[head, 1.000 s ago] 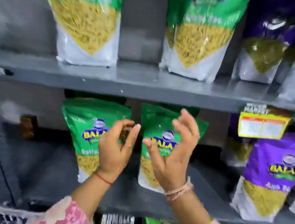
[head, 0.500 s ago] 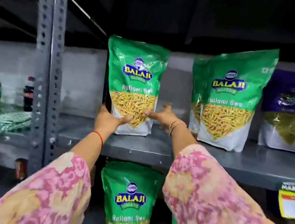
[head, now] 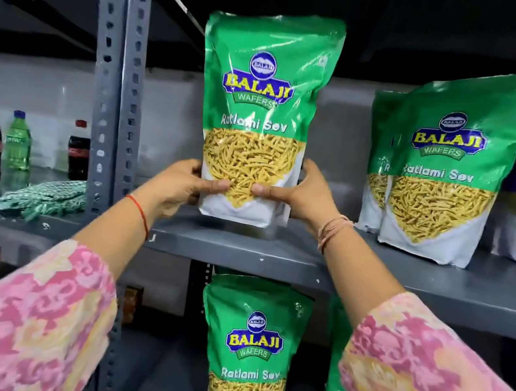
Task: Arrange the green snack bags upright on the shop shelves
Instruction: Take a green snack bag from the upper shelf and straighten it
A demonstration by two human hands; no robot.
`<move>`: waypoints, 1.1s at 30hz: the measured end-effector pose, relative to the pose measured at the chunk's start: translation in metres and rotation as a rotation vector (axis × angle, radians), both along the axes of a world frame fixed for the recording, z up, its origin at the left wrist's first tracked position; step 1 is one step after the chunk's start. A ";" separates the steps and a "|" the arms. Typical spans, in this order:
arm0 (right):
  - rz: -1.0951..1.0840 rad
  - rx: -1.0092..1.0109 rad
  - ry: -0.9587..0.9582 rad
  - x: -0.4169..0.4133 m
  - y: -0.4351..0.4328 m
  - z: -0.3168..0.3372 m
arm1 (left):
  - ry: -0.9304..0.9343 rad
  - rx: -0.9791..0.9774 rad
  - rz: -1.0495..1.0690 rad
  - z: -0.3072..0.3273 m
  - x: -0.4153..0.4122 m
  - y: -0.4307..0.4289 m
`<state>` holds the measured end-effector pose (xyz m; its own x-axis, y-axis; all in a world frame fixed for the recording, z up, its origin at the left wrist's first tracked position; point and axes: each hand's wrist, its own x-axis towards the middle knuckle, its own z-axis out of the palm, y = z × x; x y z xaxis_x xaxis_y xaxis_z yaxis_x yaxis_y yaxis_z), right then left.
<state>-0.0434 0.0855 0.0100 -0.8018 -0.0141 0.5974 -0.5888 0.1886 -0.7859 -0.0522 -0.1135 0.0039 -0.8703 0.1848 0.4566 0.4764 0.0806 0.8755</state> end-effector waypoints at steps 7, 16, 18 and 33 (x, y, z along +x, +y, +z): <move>-0.051 0.040 0.038 0.016 -0.012 -0.016 | -0.063 0.009 -0.012 -0.014 0.013 -0.012; -0.007 0.070 -0.044 0.021 -0.009 -0.027 | -0.045 0.049 -0.068 -0.021 0.023 -0.009; -0.063 0.132 0.000 0.030 0.002 -0.030 | 0.158 0.156 0.185 -0.028 0.033 0.000; -0.680 0.073 -0.270 0.021 0.227 -0.002 | -0.119 -0.299 -0.109 0.006 -0.005 0.255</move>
<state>-0.0224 0.3127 0.0080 -0.7666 0.5070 0.3941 -0.1103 0.5007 -0.8586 -0.0570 0.1413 0.0102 -0.8819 0.3902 0.2646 0.3925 0.2966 0.8706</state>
